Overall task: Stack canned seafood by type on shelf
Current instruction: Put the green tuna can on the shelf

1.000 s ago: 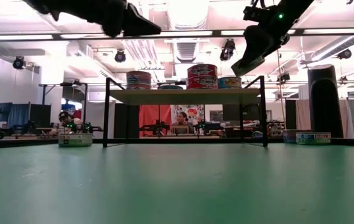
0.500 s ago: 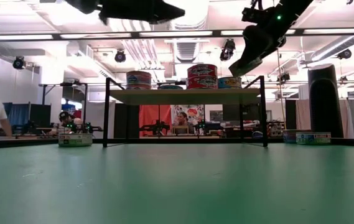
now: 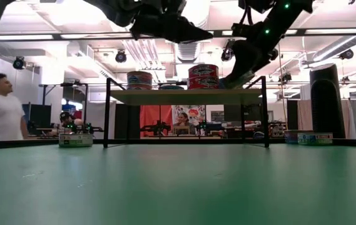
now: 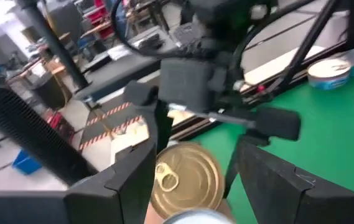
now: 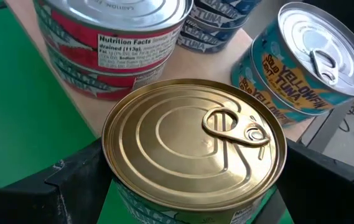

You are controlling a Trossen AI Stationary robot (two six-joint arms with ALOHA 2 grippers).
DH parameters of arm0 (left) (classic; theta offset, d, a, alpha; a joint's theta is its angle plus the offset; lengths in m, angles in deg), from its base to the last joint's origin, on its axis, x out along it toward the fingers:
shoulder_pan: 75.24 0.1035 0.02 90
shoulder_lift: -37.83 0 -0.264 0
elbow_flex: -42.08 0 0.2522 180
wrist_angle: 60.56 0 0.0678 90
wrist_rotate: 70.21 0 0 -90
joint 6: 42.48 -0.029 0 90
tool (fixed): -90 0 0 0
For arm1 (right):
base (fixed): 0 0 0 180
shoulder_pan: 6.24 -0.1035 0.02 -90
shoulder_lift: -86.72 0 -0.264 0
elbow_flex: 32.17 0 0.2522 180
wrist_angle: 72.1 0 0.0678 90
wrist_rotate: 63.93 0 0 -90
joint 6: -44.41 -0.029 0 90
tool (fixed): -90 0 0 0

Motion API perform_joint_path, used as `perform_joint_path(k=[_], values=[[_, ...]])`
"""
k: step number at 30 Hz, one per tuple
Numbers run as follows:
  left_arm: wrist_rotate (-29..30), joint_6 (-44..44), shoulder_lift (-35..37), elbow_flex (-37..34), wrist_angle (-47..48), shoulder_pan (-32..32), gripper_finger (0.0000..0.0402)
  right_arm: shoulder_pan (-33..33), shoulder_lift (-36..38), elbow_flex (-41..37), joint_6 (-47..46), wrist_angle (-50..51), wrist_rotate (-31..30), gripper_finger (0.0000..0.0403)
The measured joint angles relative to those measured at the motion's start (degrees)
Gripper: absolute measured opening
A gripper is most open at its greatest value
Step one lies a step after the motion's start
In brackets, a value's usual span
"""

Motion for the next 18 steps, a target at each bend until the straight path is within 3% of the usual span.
perform_joint_path(k=[4, 9, 14, 18], values=[[5.64, -0.7, -0.87, 0.86, -0.78, -0.15, 0.0208, 0.12, -0.02, 0.0, 0.67, -0.54, 0.36, 0.0371], [6.39, -1.9, -1.76, 1.62, -0.35, -0.19, 0.0208, 1.66, -0.12, 0.01, 0.66, -1.1, 4.34, 0.0371], [2.69, -0.79, -0.61, 1.62, -0.38, -0.02, 0.0208, 3.62, -0.42, 0.04, 1.03, -1.34, 4.6, 0.0371], [-4.07, 1.03, -0.1, 1.58, -0.63, 0.27, 0.0208, 4.06, -0.42, 0.04, 1.09, -1.22, 7.6, 0.0389]])
